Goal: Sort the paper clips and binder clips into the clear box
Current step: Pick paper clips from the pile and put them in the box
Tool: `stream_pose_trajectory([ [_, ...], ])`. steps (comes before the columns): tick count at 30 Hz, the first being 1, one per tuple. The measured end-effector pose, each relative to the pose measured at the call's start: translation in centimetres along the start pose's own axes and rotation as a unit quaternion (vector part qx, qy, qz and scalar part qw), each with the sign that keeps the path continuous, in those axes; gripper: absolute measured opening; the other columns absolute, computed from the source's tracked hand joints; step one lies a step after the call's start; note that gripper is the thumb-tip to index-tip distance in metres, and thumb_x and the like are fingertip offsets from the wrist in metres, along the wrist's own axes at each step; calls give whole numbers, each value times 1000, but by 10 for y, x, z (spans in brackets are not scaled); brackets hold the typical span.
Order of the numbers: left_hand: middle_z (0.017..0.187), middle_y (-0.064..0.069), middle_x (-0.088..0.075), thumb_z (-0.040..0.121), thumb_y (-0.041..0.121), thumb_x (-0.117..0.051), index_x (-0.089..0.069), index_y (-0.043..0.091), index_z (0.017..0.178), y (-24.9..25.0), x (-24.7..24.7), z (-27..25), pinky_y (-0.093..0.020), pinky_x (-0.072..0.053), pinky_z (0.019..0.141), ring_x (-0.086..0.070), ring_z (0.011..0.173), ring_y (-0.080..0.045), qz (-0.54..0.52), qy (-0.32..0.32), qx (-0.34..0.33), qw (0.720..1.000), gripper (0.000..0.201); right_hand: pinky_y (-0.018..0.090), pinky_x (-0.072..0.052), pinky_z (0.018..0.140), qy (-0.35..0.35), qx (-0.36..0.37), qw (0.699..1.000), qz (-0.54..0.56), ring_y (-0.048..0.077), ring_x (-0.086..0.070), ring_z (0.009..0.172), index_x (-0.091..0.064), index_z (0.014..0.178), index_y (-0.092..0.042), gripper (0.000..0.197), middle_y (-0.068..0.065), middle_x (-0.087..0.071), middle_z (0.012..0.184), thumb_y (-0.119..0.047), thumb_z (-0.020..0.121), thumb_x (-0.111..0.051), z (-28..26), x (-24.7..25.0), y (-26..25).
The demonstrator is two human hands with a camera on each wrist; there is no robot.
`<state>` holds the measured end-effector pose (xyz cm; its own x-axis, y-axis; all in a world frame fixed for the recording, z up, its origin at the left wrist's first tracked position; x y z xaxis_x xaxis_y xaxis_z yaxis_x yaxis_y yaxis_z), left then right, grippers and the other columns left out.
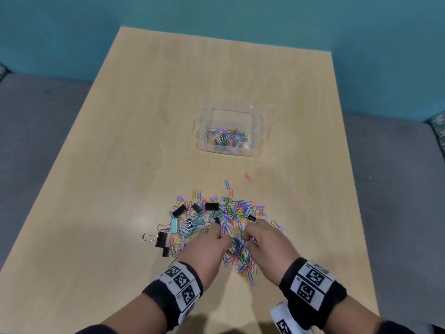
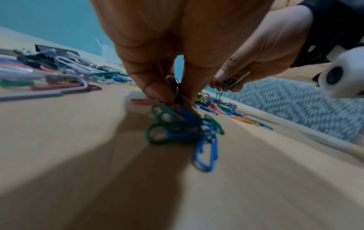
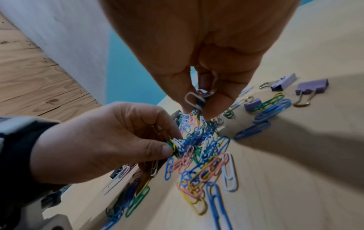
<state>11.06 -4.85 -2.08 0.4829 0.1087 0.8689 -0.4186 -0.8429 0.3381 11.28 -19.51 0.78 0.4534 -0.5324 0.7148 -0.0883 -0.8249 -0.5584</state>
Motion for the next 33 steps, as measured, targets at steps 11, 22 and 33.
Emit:
stream_pose_trajectory([
  [11,66,9,-56,81,10,-62,-59,19,72,-27,38,6,-28,-52,58,-54,57,-6,-332,-9,86,939,14,29,-46,65,-80,-14,988,128,9,-54,67,-59,81,-22,10,-7,-55,78,-12,81,-61,20,16,-7],
  [22,57,-12,-53,80,-8,-64,-59,7,71,-81,152,109,-24,-50,44,-49,40,-14,-539,145,158,815,18,27,-45,45,37,-41,951,305,11,-51,39,-59,74,-6,21,5,-56,54,15,78,-59,138,117,-21],
  [33,86,-6,-58,85,-1,-58,-64,13,96,-83,175,152,-36,-60,70,-59,67,-16,-516,219,195,805,18,47,-55,82,102,-53,972,205,28,-64,80,-64,104,-21,19,2,-61,85,-14,86,-59,187,154,-32],
])
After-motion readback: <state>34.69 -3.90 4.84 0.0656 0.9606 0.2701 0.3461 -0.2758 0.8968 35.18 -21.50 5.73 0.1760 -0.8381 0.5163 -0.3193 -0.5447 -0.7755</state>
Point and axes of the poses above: each hand's wrist, its own z-axis towards the middle knuckle, its own x-axis out of the back of the hand, y = z × x, the point moved 5 cm from there along z, towards the middle knuckle
